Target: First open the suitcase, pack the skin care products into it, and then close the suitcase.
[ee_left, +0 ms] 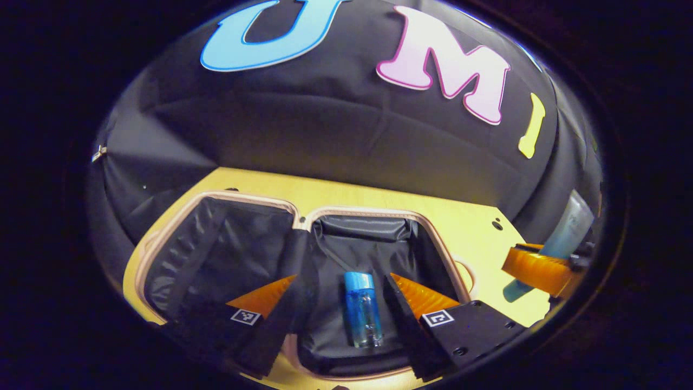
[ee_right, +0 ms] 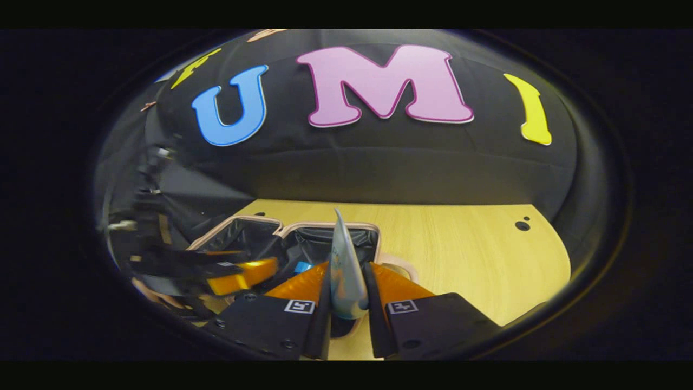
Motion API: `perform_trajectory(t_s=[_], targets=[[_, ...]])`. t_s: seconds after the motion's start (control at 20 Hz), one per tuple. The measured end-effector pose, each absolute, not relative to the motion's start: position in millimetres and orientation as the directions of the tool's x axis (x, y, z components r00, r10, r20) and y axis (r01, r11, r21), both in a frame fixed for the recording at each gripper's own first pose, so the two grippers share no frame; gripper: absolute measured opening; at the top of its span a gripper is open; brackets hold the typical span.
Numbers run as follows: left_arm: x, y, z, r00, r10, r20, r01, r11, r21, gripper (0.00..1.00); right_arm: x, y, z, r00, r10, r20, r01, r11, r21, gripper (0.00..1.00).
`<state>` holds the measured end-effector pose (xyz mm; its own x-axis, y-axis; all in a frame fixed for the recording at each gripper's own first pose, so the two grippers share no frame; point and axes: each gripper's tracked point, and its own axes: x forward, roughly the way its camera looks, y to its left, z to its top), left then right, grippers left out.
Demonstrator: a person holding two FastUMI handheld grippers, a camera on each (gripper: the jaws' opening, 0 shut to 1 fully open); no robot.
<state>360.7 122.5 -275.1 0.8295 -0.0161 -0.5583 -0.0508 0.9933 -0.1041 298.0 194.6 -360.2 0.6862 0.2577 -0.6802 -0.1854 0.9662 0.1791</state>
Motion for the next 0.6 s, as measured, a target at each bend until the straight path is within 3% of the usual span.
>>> perform_trajectory(t_s=[0.3,0.55,0.6], targets=[[311.7,171.9,-263.2,0.824,0.031,-0.565,-0.191,0.955,-0.227,0.95,279.2,234.9,-445.0,0.482,0.234,-0.844,-0.146,0.972,0.186,0.34],[289.1,206.7,-277.2,0.797,0.1,-0.595,-0.283,0.933,-0.222,0.95,265.7,253.4,-490.0,0.354,0.193,-0.915,-0.108,0.98,0.165,0.34],[286.2,210.4,-278.4,0.795,0.102,-0.598,-0.292,0.928,-0.229,0.95,266.1,254.5,-496.2,0.337,0.185,-0.923,-0.085,0.982,0.166,0.26]])
